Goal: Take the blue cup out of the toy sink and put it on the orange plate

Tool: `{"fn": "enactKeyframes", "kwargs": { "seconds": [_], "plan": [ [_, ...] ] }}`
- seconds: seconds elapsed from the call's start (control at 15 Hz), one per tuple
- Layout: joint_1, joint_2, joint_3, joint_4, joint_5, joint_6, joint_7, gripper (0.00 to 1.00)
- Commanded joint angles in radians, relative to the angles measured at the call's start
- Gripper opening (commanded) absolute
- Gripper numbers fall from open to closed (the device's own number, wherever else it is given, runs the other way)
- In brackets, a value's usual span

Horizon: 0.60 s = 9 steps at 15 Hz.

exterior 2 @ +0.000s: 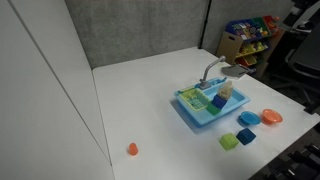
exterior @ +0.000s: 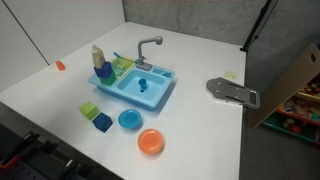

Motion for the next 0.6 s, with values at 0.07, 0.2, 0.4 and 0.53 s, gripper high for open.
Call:
{"fn": "enactKeyframes", "kwargs": {
  "seconds": [0.07, 0.2, 0.4, 0.53],
  "plan": [
    [-0.022, 0.116, -0.024, 0.083, -0.01, 0.018, 0.014, 1.0],
    [-0.034, 0.16, -0.043, 0.104, -0.009, 0.028, 0.011, 1.0],
    [-0.05, 0.22, -0.074, 0.128, -0.008, 0.034, 0.009, 1.0],
    [-0.055, 0.258, -0.094, 0.137, -0.008, 0.046, 0.002, 1.0]
  ]
}}
